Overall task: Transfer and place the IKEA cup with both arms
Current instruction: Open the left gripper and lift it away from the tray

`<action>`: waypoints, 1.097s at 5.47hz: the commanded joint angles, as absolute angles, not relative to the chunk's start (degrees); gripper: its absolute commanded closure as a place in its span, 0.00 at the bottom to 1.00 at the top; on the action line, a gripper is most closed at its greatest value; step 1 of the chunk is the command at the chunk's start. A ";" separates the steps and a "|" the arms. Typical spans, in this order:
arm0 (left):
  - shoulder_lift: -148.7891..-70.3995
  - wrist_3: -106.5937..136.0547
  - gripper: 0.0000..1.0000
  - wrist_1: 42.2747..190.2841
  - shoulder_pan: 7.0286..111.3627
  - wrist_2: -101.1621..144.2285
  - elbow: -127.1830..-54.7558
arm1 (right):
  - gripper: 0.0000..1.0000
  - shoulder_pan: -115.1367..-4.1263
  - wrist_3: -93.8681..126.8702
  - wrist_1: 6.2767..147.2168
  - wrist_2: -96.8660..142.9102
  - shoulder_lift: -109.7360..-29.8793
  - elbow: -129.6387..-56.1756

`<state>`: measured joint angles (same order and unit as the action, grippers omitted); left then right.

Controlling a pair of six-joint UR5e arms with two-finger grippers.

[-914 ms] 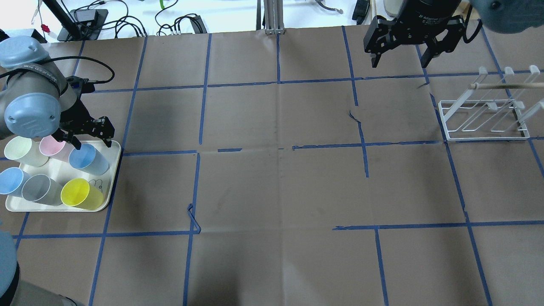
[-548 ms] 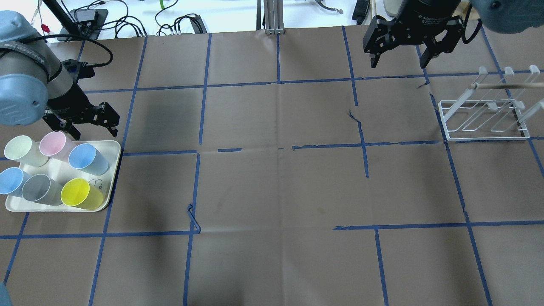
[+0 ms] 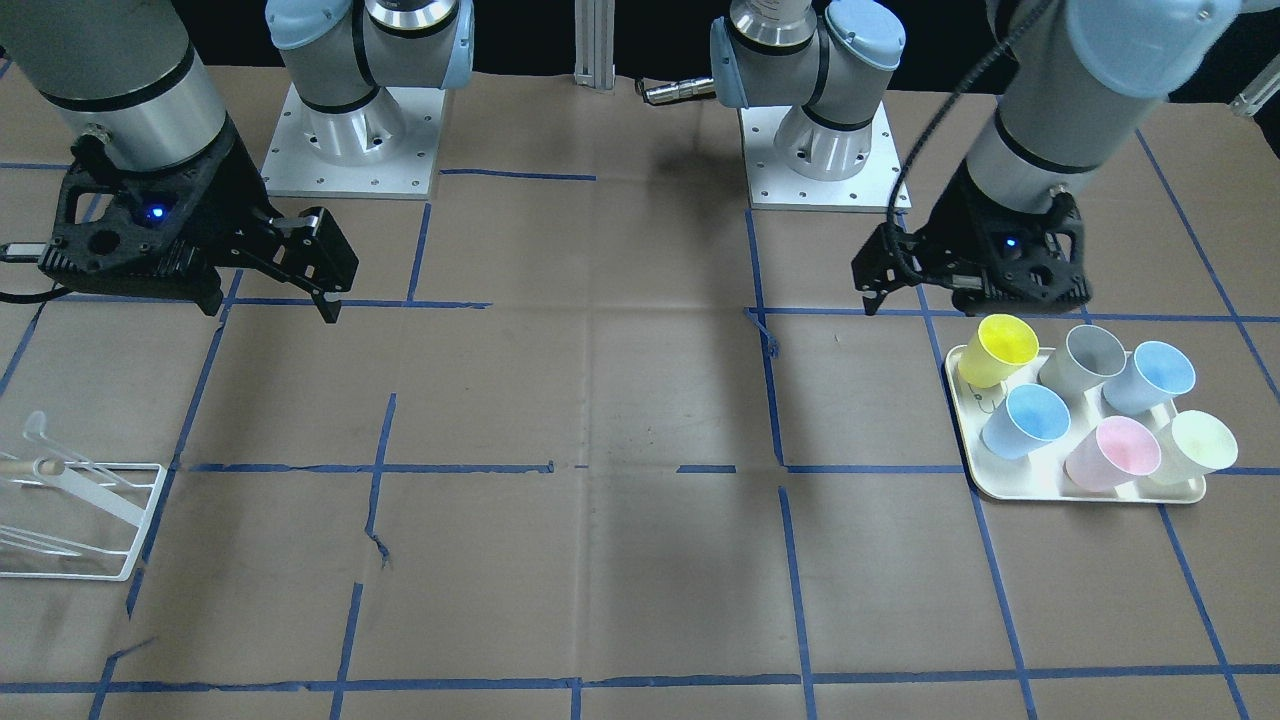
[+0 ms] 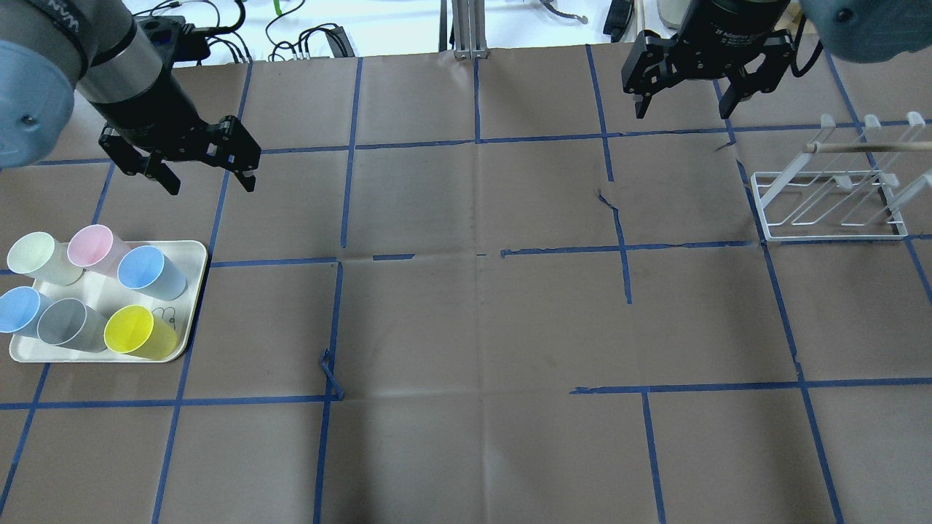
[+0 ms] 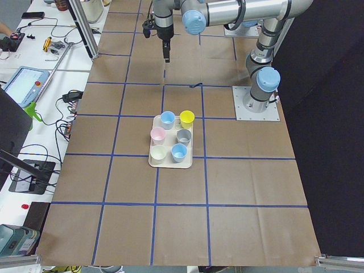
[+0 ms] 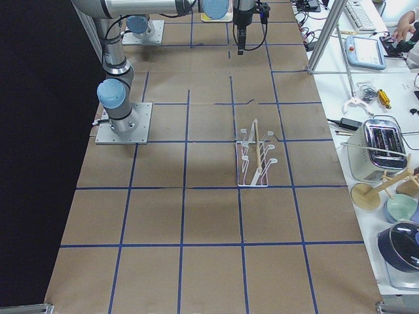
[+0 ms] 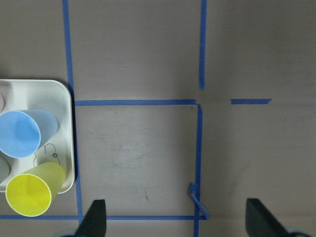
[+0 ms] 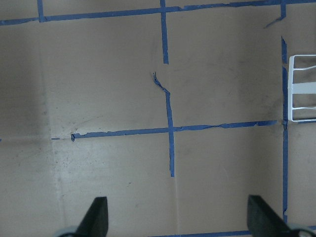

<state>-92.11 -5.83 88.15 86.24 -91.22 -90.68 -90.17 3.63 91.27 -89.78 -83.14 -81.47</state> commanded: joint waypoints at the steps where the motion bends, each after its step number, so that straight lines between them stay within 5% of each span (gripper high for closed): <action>1: -89.31 -5.45 0.02 87.63 91.05 -91.66 -88.70 | 0.00 -90.09 3.25 91.32 -90.09 -83.14 -81.21; 6: -84.46 -1.58 0.02 94.39 90.97 -92.20 -90.00 | 0.00 -90.09 3.25 91.06 -90.00 -83.14 -81.21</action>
